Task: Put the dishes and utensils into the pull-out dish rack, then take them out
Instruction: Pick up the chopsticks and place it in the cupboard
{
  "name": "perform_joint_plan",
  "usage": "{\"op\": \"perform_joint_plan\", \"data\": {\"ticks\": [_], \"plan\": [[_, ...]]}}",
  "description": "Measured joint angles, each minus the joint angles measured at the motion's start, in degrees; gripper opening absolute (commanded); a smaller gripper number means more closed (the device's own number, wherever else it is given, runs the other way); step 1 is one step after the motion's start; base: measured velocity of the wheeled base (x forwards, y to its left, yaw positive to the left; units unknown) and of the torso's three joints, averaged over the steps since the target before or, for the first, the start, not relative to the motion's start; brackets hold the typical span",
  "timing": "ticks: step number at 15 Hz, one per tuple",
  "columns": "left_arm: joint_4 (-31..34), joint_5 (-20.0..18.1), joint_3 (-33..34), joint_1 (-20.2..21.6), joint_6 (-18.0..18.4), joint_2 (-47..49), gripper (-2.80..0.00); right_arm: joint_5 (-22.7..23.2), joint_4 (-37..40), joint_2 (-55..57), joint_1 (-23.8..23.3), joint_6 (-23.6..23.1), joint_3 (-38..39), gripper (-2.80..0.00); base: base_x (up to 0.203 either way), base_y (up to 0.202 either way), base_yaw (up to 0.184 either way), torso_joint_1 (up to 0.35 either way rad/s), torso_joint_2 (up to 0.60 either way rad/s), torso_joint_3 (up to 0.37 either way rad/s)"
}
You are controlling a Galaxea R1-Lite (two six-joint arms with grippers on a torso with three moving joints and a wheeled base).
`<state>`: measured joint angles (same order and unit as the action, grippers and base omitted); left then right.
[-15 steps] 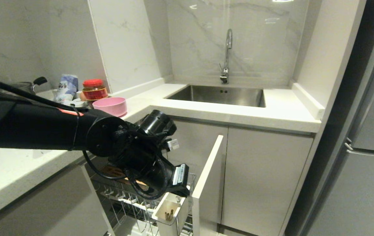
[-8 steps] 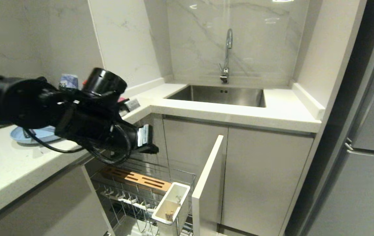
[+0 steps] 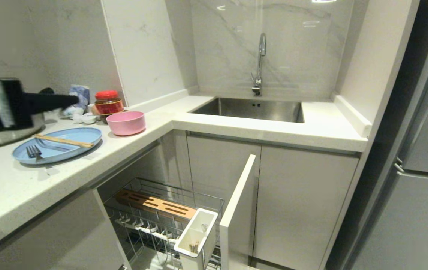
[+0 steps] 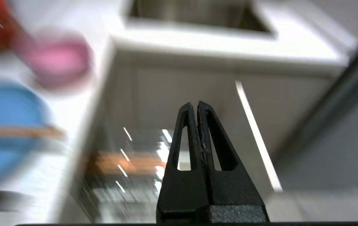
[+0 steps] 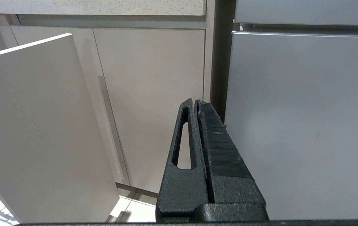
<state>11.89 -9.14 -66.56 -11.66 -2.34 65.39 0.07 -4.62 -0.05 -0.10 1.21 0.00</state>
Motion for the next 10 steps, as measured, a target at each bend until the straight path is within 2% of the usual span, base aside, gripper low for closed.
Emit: {"op": "perform_joint_plan", "data": {"ticks": [2, 5, 7, 10], "plan": [[-4.2, -0.1, 4.8, 2.4, 3.6, -9.9, -2.8, 0.0, 0.0, 0.0, 0.0, 0.0, 0.0, -2.8, 0.0, 0.0, 0.0, 0.0, 0.0, 0.0], [-5.9, 1.3, 15.8, 5.1, 9.5, -25.5, -2.8, 0.0, 0.0, 0.0, 0.0, 0.0, 0.0, -2.8, 0.0, 0.0, 0.0, 0.0, 0.0, 0.0], [-6.3, 3.4, 24.8, 6.4, 11.6, -35.0, -2.8, 0.0, 0.0, 0.0, 0.0, 0.0, 0.0, -2.8, 0.0, 0.0, 0.0, 0.0, 0.0, 0.0], [-6.2, 6.4, 37.2, 9.4, 12.9, -46.7, -2.8, 0.0, 0.0, 0.0, 0.0, 0.0, 0.0, -2.8, 0.0, 0.0, 0.0, 0.0, 0.0, 0.0]]}}
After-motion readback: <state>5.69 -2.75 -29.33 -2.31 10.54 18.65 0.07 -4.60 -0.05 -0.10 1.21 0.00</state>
